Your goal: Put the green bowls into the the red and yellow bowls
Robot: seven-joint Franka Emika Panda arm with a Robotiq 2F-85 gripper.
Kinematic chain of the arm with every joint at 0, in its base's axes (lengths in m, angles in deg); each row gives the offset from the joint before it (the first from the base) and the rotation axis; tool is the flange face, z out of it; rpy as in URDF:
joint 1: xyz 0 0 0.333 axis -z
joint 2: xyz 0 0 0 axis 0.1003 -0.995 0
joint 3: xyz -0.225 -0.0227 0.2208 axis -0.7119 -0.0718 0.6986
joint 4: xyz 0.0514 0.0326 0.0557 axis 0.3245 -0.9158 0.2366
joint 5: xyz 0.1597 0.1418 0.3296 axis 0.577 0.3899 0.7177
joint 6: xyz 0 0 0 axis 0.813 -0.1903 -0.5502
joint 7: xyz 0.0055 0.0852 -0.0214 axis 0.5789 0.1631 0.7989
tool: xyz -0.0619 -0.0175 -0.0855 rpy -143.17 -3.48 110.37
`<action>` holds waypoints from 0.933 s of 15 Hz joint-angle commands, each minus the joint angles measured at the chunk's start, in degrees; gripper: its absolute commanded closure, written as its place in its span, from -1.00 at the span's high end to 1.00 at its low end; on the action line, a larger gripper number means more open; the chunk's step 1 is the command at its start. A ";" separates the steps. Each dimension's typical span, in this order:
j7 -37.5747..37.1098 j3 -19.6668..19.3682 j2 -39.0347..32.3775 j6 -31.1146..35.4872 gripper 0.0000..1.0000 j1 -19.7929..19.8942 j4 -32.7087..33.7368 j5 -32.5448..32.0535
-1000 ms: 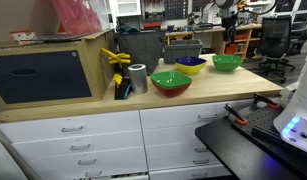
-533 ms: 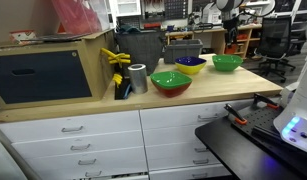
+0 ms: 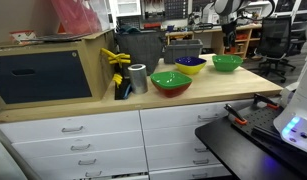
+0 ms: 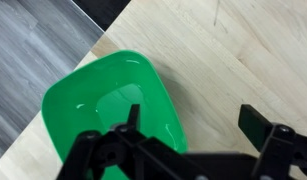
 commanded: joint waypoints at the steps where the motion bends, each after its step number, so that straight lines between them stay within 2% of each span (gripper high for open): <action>1: 0.40 0.89 -3.22 3.20 1.00 0.18 -0.07 -0.05; 10: 0.53 1.22 -14.84 10.00 1.00 1.50 4.64 -1.55; 11: 0.54 1.24 -15.76 10.17 0.50 1.60 5.22 -1.68; 12: 0.76 1.36 -16.68 10.22 0.45 1.76 5.77 -1.58; 14: 1.08 1.66 -17.97 10.21 0.17 1.95 6.52 -1.48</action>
